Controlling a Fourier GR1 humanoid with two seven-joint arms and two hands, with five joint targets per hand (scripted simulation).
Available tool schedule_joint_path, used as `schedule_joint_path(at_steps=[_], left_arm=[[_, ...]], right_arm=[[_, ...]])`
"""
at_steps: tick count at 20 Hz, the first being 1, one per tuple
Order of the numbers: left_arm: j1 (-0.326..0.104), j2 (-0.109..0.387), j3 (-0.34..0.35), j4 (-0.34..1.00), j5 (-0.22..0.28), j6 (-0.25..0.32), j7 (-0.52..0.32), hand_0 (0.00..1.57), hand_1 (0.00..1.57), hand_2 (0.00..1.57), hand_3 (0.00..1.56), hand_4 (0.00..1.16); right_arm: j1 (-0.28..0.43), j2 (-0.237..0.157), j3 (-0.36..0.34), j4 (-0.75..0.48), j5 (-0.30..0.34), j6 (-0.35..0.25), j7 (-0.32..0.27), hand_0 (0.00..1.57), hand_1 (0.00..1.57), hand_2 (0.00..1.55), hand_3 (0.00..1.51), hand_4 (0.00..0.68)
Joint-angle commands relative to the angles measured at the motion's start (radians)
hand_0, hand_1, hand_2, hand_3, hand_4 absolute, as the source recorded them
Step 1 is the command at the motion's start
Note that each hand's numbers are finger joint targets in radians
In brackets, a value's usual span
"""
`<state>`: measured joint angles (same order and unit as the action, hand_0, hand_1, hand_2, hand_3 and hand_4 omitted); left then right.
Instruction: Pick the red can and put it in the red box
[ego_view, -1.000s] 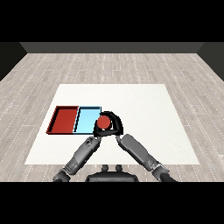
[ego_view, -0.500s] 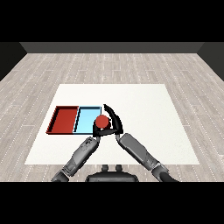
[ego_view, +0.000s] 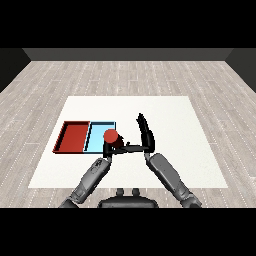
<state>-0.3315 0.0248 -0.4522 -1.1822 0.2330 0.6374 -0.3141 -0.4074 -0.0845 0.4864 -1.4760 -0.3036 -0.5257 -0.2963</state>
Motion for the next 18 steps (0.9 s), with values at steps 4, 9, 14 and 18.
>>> schedule_joint_path(at_steps=[4, 9, 14, 18], left_arm=[[-0.007, 0.098, 0.082, 0.016, -0.046, -0.023, -0.011, 1.57, 1.57, 1.57, 1.48, 1.13], [-0.044, 0.25, 0.132, -0.056, -0.09, -0.008, 0.104, 1.57, 1.57, 1.56, 1.47, 1.12], [0.031, 0.384, 0.23, 0.032, -0.077, -0.063, 0.069, 1.57, 1.57, 1.55, 1.46, 1.12], [-0.121, 0.354, 0.309, 0.241, -0.068, -0.107, 0.09, 1.57, 1.57, 1.57, 1.49, 1.12]], right_arm=[[0.177, -0.097, -0.052, -0.254, 0.023, 0.004, -0.006, 0.0, 0.0, 0.0, 0.0, 0.0], [0.336, -0.225, -0.19, -0.256, -0.067, 0.095, -0.027, 0.0, 0.0, 0.0, 0.0, 0.0], [0.403, -0.241, -0.266, -0.155, -0.106, 0.177, -0.119, 0.0, 0.0, 0.0, 0.0, 0.0], [0.443, -0.262, -0.266, -0.212, -0.05, 0.153, -0.073, 0.0, 0.0, 0.0, 0.0, 0.0]])
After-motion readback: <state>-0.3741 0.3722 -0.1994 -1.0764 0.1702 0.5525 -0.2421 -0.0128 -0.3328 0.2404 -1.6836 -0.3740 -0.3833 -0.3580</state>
